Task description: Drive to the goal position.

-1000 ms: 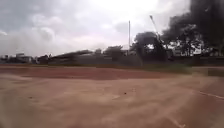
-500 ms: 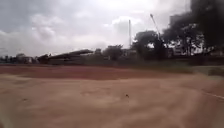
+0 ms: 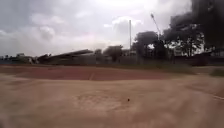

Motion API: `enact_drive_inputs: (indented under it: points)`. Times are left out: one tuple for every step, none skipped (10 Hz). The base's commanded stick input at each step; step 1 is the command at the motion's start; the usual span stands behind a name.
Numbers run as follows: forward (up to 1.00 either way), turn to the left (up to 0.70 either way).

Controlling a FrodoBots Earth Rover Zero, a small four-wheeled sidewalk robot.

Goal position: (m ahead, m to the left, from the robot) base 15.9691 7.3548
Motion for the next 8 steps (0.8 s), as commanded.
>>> enact_drive_inputs:
  points:
    - [0.45, 0.0]
    - [0.45, 0.0]
    - [0.45, 0.0]
    - [0.45, 0.0]
    - [0.45, 0.0]
    - [0.45, 0.0]
    - [0.45, 0.0]
    - [0.45, 0.0]
